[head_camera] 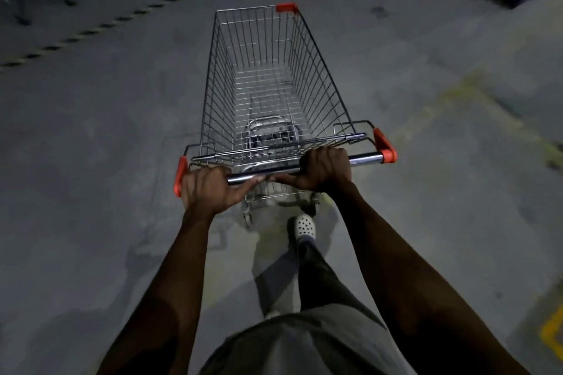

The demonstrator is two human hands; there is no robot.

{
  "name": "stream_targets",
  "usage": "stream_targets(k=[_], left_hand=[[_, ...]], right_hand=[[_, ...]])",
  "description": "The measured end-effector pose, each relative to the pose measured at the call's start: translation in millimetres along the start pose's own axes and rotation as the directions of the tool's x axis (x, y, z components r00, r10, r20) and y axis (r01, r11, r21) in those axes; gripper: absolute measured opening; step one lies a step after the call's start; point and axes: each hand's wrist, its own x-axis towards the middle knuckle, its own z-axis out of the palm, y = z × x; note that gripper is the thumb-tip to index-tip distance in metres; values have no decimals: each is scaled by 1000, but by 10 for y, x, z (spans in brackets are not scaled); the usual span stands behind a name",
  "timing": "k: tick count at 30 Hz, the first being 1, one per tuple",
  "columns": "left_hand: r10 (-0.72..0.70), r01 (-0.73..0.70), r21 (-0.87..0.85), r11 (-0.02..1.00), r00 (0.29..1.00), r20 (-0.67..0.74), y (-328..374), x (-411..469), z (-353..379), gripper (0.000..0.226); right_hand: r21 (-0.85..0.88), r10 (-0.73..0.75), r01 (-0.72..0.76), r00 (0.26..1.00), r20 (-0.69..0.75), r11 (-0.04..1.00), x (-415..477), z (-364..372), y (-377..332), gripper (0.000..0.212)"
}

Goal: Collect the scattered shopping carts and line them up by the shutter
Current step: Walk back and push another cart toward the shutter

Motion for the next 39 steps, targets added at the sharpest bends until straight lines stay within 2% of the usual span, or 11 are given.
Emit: stream_targets(k=[4,8,12,17,19,21,23,24,26,27,39], left_hand=[[-39,39,-86,996,999,0,-39,750,-12,87],[-82,81,-19,997,997,-15,-109,1415,-60,72],[-181,181,-9,983,983,-37,-275,1999,77,85],[-226,235,88,968,969,-103,-472,2629,81,90],[-252,261,100,960,963,-94,-622,2920,83,91],[-275,281,101,954,959,-63,-816,3239,87,94],[-295,299,63,952,954,-60,-1046,3600,99,95],[-307,311,55,949,949,-66,-1163,3787,104,94],[-327,333,71,940,942,-78,-1394,4146,110,91],[-335,341,72,937,938,-86,-1503,4331,110,91],[-412,407,124,905,911,17,-3043,6457,-39,97]], right_hand=[[40,-94,93,995,28,995,932,-73,124,95],[7,-170,170,983,65,985,1777,-113,115,97],[-25,-239,241,969,54,970,2529,-219,72,112],[-111,-325,330,944,59,938,3367,-356,-93,100],[-125,-328,339,939,102,932,3730,-376,-225,105],[-5,-358,362,925,126,932,4137,-361,-367,122],[302,-421,348,879,224,887,4583,-431,-557,148],[268,-420,356,875,240,895,4802,-474,-661,148],[-7,-416,418,904,101,908,5252,-520,-848,121],[-59,-410,414,910,65,909,5466,-547,-949,112],[-83,-459,472,878,140,878,8013,-847,-2222,121]])
